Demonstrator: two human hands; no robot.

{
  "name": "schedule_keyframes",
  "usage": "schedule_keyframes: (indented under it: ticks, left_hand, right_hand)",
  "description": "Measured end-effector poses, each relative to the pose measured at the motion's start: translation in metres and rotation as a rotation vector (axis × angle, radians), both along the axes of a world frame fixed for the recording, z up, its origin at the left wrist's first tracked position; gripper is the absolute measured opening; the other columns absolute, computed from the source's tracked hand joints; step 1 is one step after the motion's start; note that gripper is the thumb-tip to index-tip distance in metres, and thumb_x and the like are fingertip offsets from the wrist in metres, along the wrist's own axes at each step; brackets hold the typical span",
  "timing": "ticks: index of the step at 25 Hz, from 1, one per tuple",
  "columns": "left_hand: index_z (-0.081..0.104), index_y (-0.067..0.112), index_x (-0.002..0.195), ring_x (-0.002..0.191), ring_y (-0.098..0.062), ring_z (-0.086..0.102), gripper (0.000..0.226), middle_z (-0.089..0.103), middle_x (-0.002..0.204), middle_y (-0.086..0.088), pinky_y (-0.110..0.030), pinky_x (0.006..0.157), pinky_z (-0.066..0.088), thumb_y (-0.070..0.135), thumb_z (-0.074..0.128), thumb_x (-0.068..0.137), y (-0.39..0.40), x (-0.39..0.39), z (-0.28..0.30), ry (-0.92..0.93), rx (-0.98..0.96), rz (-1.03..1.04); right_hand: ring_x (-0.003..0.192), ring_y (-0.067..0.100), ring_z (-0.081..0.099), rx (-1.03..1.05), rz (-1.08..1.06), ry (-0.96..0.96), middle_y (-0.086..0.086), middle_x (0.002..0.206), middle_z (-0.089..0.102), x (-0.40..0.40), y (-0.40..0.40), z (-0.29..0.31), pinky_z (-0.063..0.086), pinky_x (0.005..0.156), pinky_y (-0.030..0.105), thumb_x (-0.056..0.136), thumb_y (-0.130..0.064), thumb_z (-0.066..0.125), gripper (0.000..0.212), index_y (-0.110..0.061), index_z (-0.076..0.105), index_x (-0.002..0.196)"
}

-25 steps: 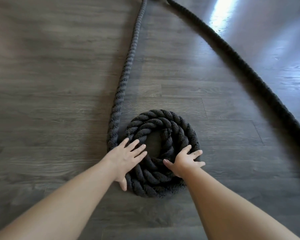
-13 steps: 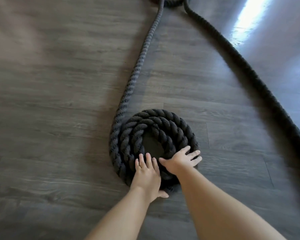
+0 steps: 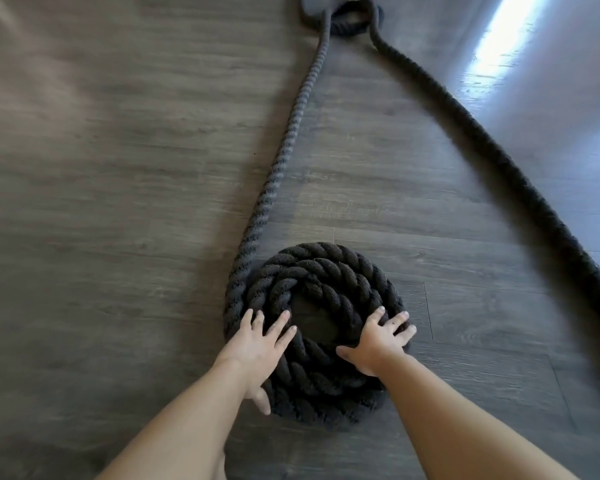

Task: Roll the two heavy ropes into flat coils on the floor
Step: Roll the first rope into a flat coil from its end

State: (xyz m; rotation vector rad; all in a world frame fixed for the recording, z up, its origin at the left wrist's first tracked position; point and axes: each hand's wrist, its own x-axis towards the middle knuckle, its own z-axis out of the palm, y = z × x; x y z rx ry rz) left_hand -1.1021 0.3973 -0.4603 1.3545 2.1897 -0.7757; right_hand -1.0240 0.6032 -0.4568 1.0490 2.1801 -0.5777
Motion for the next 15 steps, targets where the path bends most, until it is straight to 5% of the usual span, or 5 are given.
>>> schedule_keyframes:
  ticks: [5, 7, 10, 13, 15]
  left_hand:
    - [-0.014, -0.004, 0.151, 0.137, -0.061, 0.019, 0.141, -0.019, 0.157, -0.031, -0.06, 0.11, 0.028, 0.087, 0.054, 0.068, 0.028, 0.003, 0.001, -0.024, 0.083, 0.093]
    - [-0.01, -0.006, 0.151, 0.135, -0.062, 0.023, 0.142, -0.014, 0.158, -0.033, -0.058, 0.109, 0.031, 0.086, 0.057, 0.067, 0.049, 0.004, 0.005, -0.022, 0.077, 0.183]
    - [0.001, -0.009, 0.151, 0.133, -0.059, 0.029, 0.142, 0.0, 0.157, -0.036, -0.056, 0.104, 0.036, 0.084, 0.063, 0.064, 0.078, 0.002, 0.005, -0.021, 0.032, 0.274]
    - [0.048, -0.003, 0.135, 0.13, -0.044, 0.045, 0.11, 0.052, 0.137, -0.025, -0.042, 0.083, 0.048, 0.078, 0.069, 0.065, 0.102, -0.022, 0.026, -0.115, -0.045, 0.068]
    - [0.06, 0.004, 0.123, 0.114, -0.031, 0.06, 0.088, 0.065, 0.118, -0.012, -0.034, 0.073, 0.048, 0.07, 0.076, 0.067, 0.111, -0.054, 0.043, -0.146, -0.083, -0.154]
  right_hand:
    - [0.144, 0.044, -0.018, 0.055, -0.184, 0.113, 0.016, 0.156, -0.032, -0.023, -0.001, 0.006, 0.014, 0.112, 0.066, 0.089, -0.043, 0.067, 0.107, -0.019, -0.015, 0.155]
    - [0.143, 0.045, -0.019, 0.032, -0.347, 0.074, 0.018, 0.156, -0.03, -0.031, -0.014, 0.004, 0.012, 0.113, 0.064, 0.086, -0.055, 0.064, 0.112, -0.018, -0.017, 0.154]
    - [0.141, 0.046, -0.025, 0.027, -0.31, 0.052, 0.024, 0.154, -0.03, -0.036, -0.025, -0.008, 0.007, 0.113, 0.064, 0.077, -0.066, 0.067, 0.125, -0.016, -0.018, 0.153]
    - [0.139, 0.05, -0.028, 0.021, -0.276, 0.046, 0.028, 0.15, -0.034, -0.043, -0.022, -0.013, 0.007, 0.11, 0.068, 0.076, -0.063, 0.071, 0.126, -0.016, -0.016, 0.154]
    - [0.138, 0.052, -0.027, 0.005, -0.263, 0.024, 0.03, 0.149, -0.035, -0.045, -0.021, -0.011, 0.008, 0.109, 0.07, 0.076, -0.061, 0.073, 0.126, -0.014, -0.015, 0.153]
